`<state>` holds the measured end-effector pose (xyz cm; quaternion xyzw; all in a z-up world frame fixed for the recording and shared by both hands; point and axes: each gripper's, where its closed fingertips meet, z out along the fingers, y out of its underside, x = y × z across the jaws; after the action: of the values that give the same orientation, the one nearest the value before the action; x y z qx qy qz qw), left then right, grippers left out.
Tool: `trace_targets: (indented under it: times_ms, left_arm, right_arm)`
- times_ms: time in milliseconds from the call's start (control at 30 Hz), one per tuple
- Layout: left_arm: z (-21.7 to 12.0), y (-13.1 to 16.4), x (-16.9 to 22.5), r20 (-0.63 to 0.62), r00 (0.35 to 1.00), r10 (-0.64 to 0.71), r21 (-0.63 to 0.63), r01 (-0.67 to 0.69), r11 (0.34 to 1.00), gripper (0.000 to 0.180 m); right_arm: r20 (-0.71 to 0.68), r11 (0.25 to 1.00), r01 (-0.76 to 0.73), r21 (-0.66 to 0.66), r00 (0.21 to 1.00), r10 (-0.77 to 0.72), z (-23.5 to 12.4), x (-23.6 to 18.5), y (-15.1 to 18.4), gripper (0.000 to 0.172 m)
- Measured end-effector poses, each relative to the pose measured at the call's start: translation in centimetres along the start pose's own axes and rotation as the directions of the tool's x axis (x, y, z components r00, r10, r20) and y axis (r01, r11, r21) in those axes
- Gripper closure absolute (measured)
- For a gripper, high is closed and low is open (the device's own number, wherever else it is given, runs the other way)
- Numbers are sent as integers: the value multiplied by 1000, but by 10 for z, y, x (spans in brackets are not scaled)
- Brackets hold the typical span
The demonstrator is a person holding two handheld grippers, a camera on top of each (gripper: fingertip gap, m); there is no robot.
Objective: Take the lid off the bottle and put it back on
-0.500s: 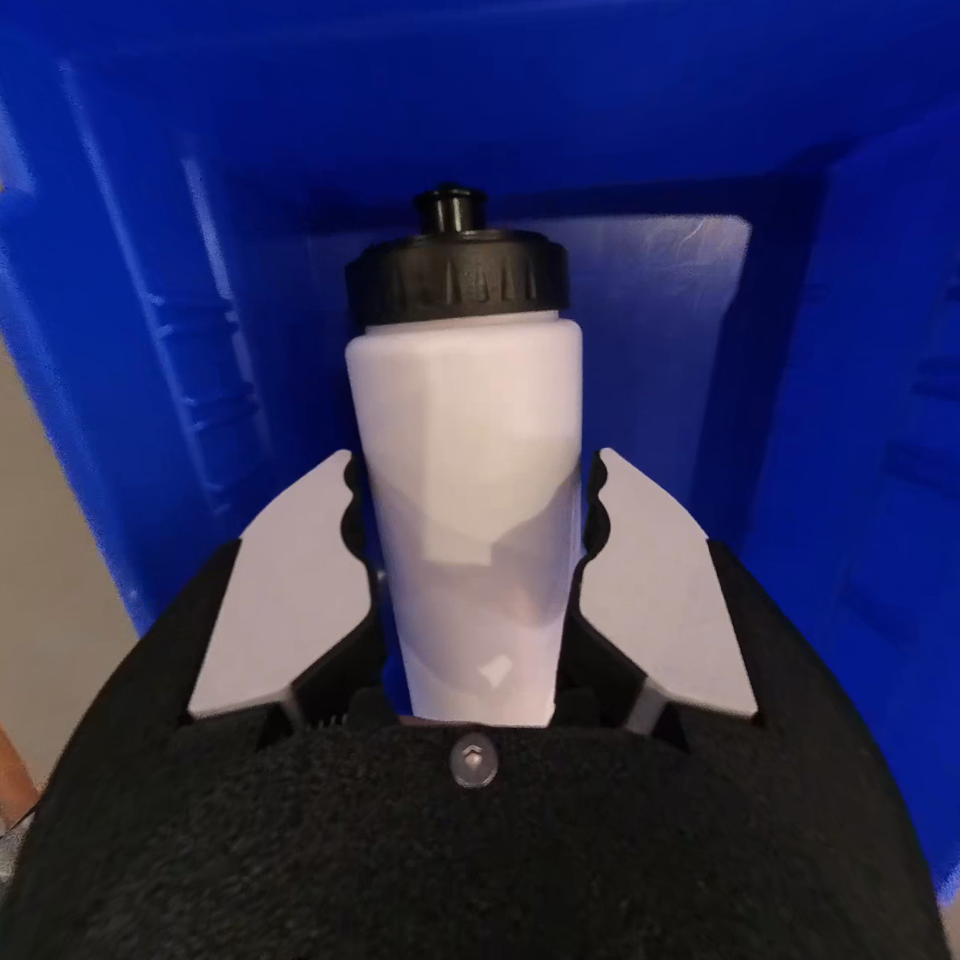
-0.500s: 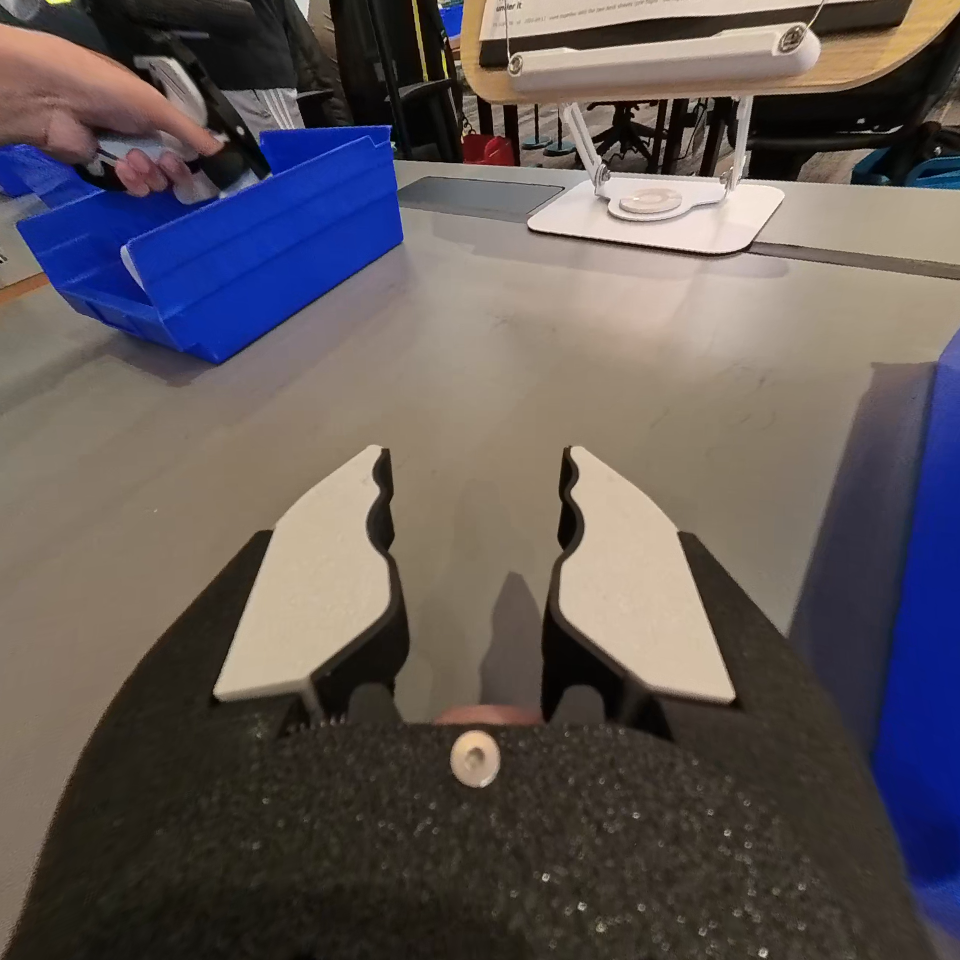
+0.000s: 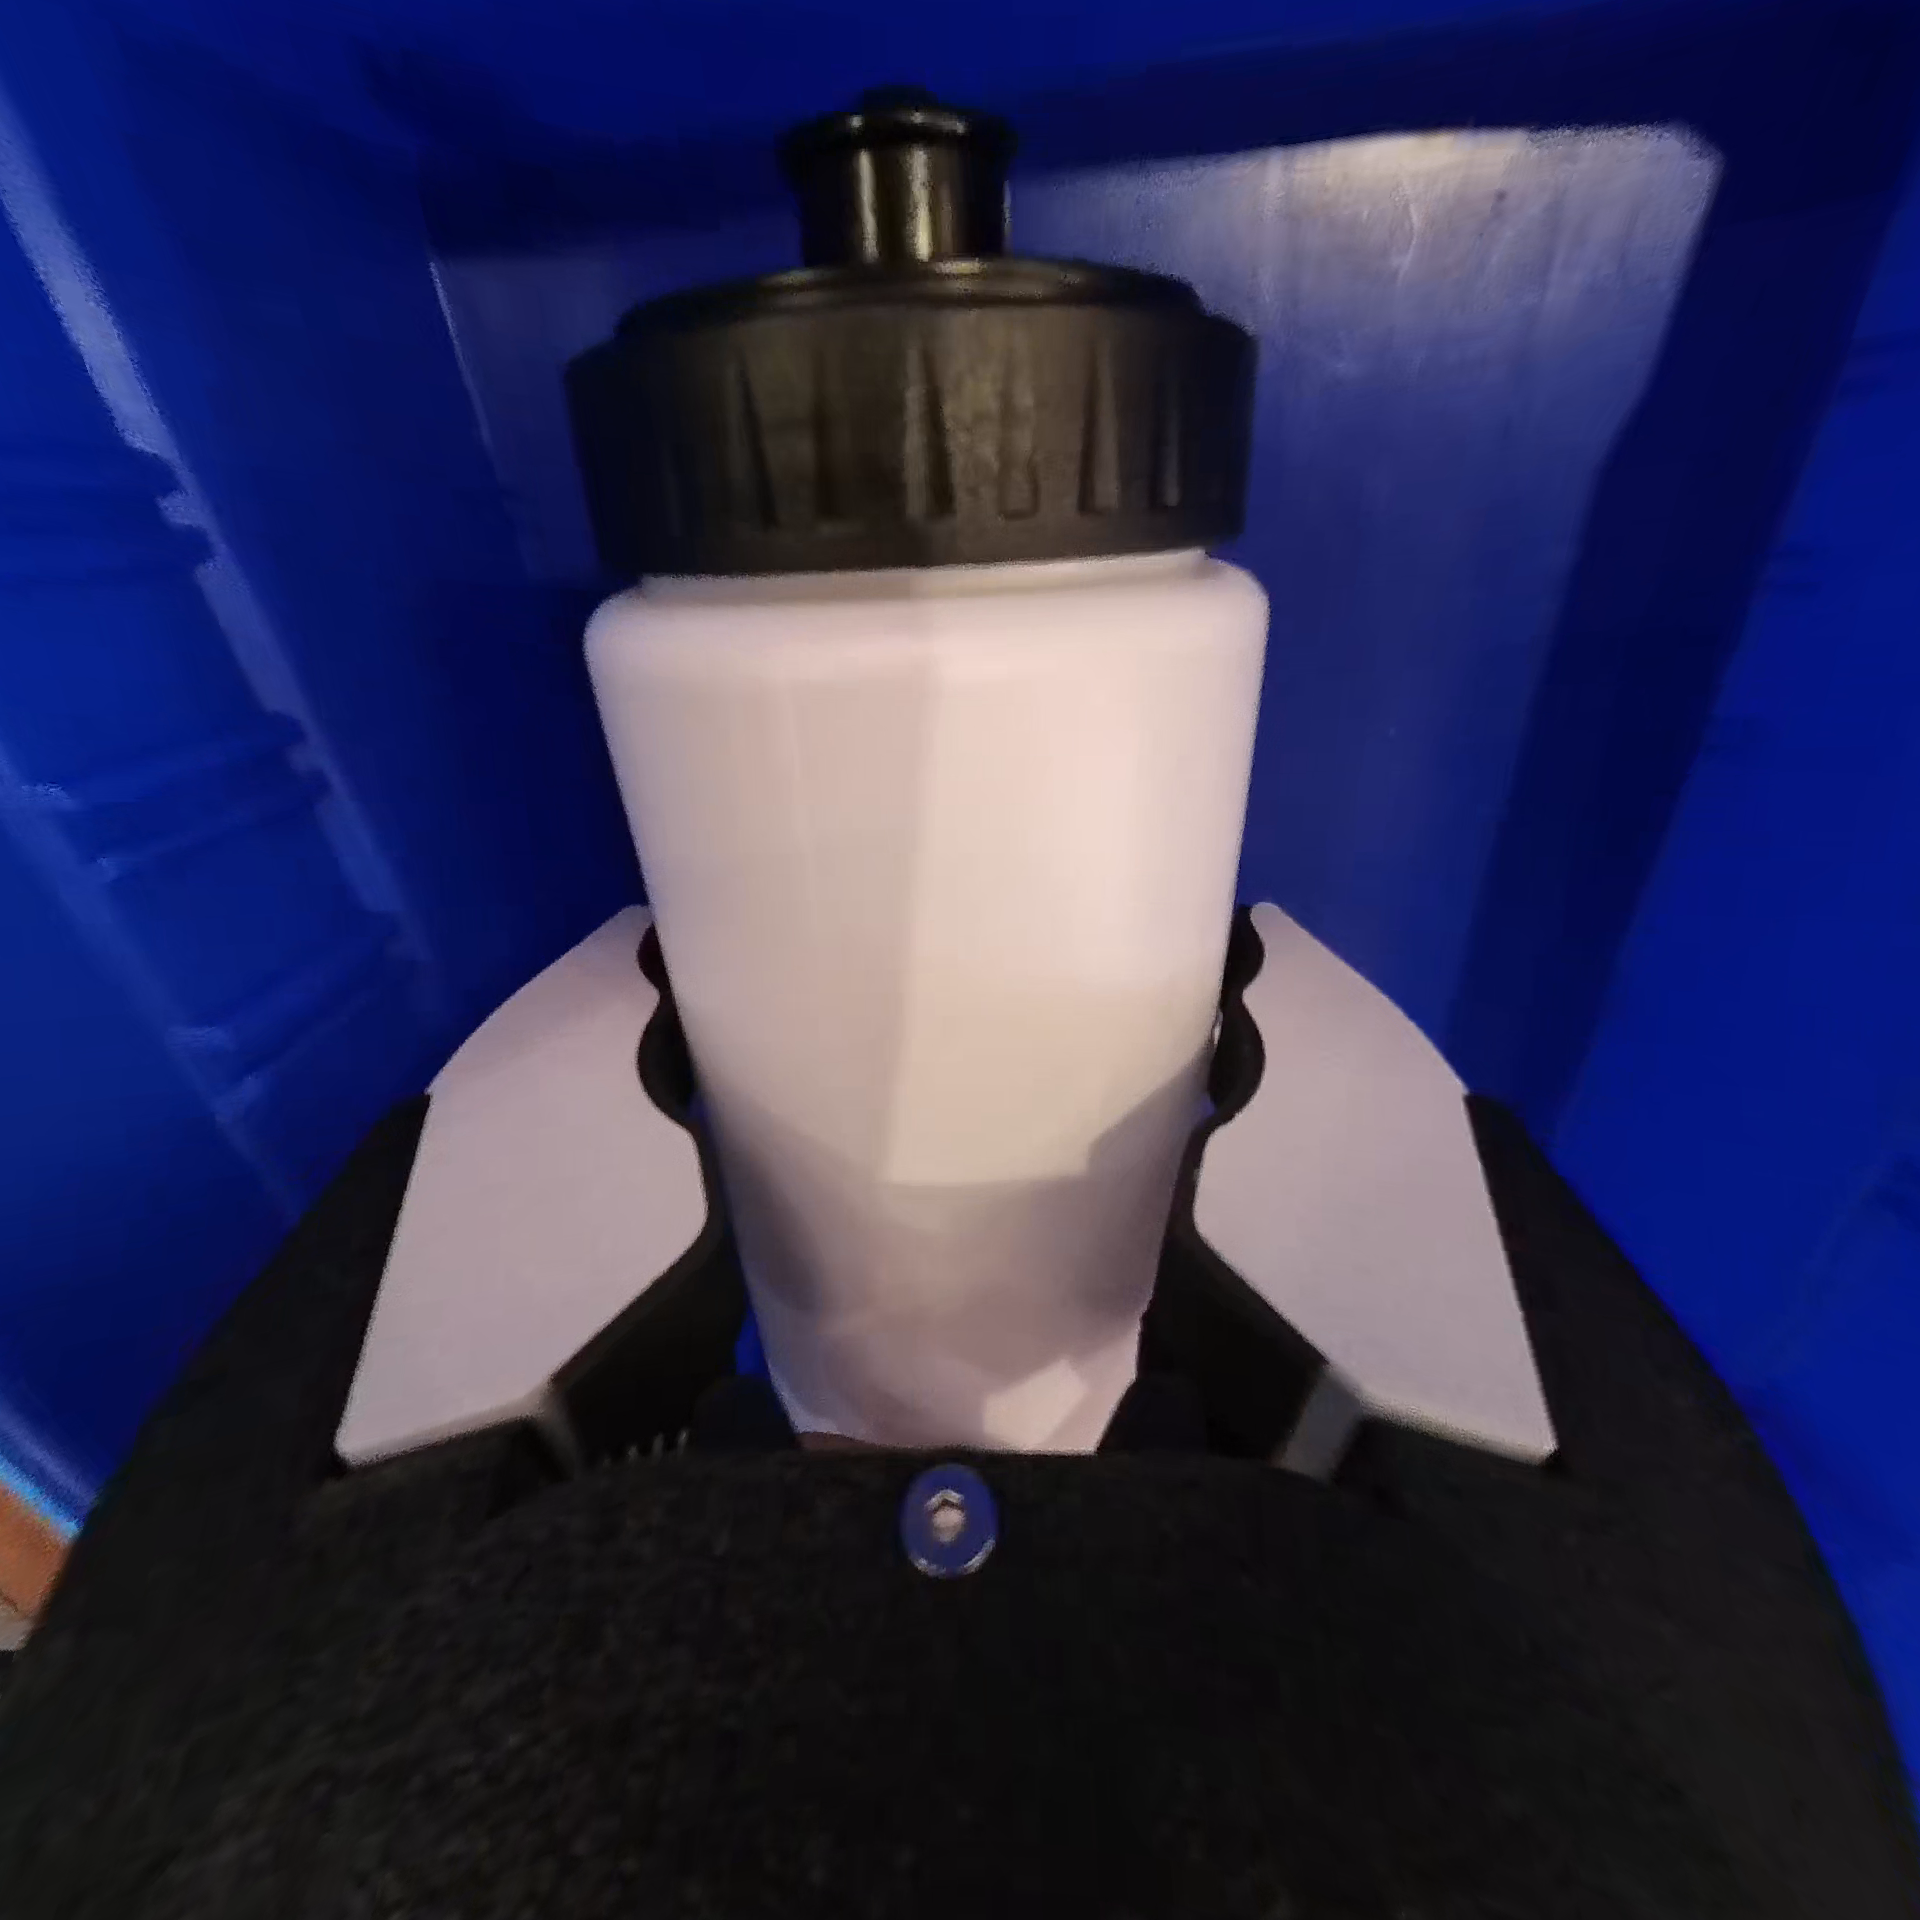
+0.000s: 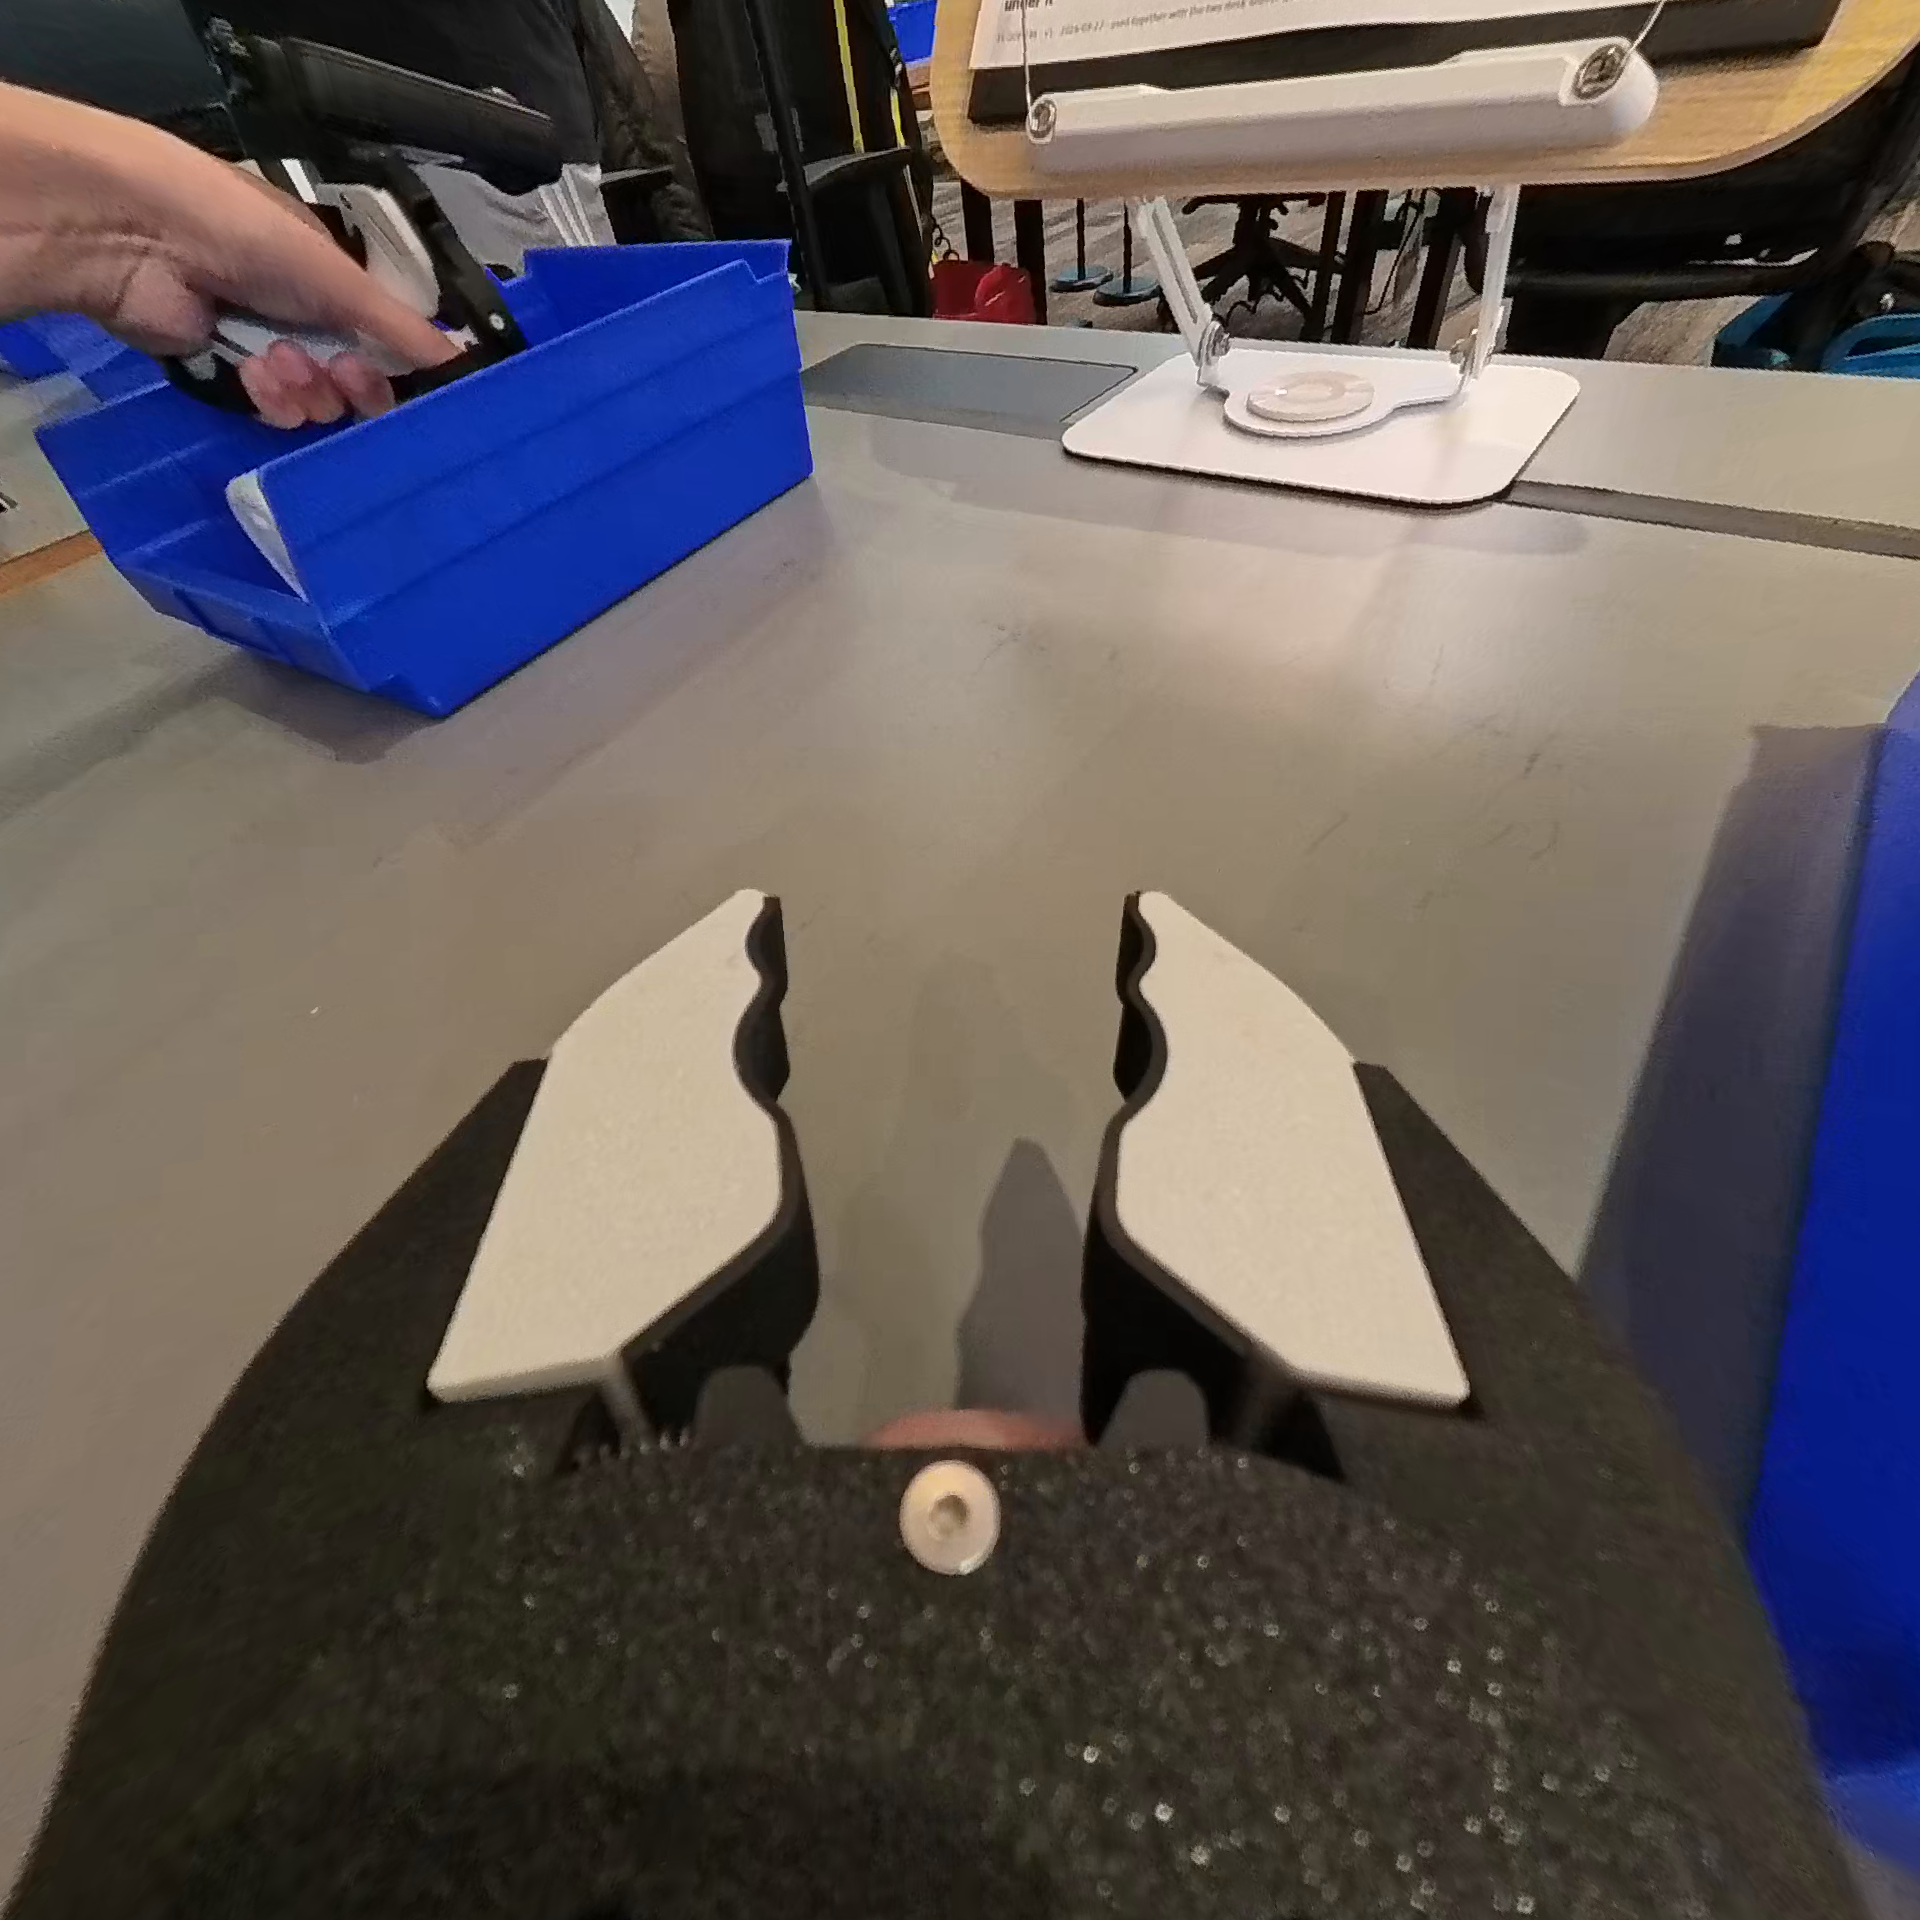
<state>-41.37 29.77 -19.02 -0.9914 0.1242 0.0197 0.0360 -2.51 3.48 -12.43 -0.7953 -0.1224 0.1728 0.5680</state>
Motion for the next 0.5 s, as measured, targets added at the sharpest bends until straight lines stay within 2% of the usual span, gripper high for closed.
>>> trace_targets:
  times_ms: [333,500]
  left_arm:
    - [-2,3,0,-23,998,51,31,-50,998,83]
    - [-22,-6,2,-93,994,65,156,-50,987,84]
  right_arm:
    - [-3,1000,19,-8,1000,-19,1,-3,1,111]
    - [-1,1000,11,-2,1000,-11,0,-2,0,111]
